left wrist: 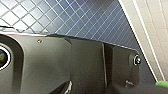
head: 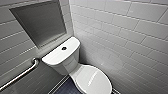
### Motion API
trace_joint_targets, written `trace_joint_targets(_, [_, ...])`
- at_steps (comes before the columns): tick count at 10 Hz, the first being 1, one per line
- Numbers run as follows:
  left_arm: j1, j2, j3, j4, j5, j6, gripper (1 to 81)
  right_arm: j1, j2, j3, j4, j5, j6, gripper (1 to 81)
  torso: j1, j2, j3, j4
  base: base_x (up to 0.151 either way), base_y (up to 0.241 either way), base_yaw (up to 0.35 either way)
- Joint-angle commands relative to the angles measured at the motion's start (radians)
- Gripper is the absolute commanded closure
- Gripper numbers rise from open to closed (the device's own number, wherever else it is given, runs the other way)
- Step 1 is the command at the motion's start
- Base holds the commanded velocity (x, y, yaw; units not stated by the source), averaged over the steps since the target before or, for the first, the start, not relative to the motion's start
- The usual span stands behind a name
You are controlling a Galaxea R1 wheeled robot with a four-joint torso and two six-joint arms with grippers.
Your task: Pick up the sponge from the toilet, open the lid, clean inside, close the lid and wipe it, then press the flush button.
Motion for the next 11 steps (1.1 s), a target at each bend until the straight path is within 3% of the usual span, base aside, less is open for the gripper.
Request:
trace_joint_targets(1, [-0.044,-0.024,0.046,-0.021,0.074,0.002,1.0,-0.033,0.079,-0.116,-0.069,-0.146,-0.007,81.1,0.0,0.0,0.0,0.0,0.0,0.0,0.0])
trace_joint_targets(5, [-0.067,-0.104,0.169,-0.038,0.069,0.004,1.0,-0.039,0.077,-0.045,-0.106,-0.151,-0.004,81.1,0.0,0.0,0.0,0.0,0.0,0.0,0.0])
trace_joint_targets(6, [-0.07,-0.112,0.178,-0.038,0.068,0.002,1.0,-0.039,0.074,-0.036,-0.106,-0.151,-0.004,81.1,0.064,-0.1,0.0,0.0,0.0,0.0,0.0])
trace_joint_targets(10, [-0.099,-0.125,0.189,-0.043,0.066,0.002,1.0,-0.036,0.073,-0.01,-0.106,-0.151,-0.004,81.1,0.119,-0.19,0.0,0.0,0.0,0.0,0.0])
trace_joint_targets(11, [-0.102,-0.127,0.191,-0.043,0.064,0.002,1.0,-0.036,0.073,-0.01,-0.106,-0.15,-0.004,81.1,0.078,-0.128,0.0,0.0,0.0,0.0,0.0])
